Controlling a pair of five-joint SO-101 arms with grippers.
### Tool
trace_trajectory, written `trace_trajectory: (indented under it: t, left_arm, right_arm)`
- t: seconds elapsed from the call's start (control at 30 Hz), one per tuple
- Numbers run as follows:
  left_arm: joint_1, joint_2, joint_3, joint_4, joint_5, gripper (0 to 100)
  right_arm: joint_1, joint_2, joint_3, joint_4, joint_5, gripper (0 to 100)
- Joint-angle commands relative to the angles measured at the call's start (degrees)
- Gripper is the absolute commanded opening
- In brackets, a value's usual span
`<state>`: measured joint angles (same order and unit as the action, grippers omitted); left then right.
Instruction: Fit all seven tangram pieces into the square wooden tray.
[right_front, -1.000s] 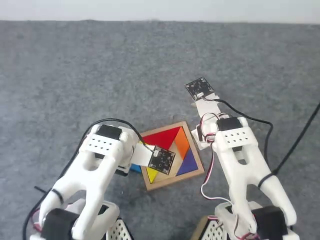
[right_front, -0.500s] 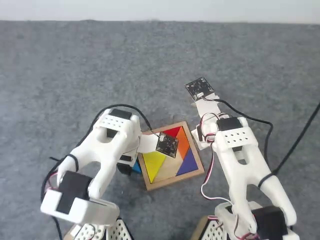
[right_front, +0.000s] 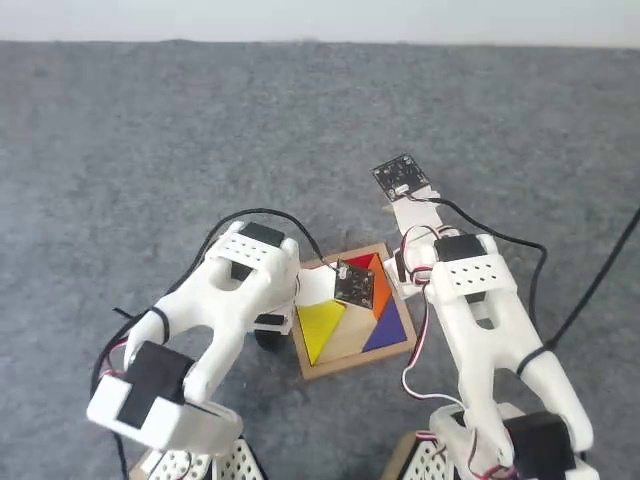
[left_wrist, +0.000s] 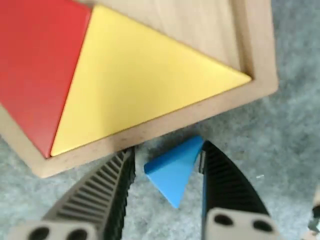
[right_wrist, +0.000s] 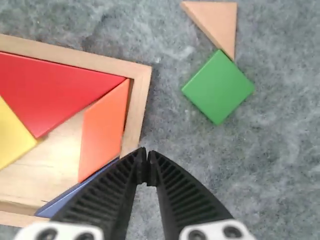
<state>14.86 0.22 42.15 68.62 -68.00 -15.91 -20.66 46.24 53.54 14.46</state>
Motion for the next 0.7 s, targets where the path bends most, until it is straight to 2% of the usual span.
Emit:
trace_trajectory:
  t: [0.0,0.1,0.23,0.37,0.67]
  left_arm:
    - [-0.62,-0.26,-0.31,-0.70,1.14,20]
    - [-3.25,-0.26,-0.31,0.53,0.00,20]
    - [-6.42,-0.26,-0.48,2.64,-5.71,20]
    - [-5.71,-0.26,-0.66,3.25,-8.00,20]
    - [-4.31,-0.26,-0.57,2.90,-5.27,20]
  right_arm:
    - [0.66,-0.66,-0.35,-0.48,0.97,0.7]
    - [0.66,-0.66,-0.35,-0.48,0.97,0.7]
    - [0.66,-0.66,-0.35,-0.48,0.97,0.7]
    - [0.66,-0.66,-0.35,-0.48,0.97,0.7]
    - [0.66,-0.66,-0.35,-0.48,0.97,0.7]
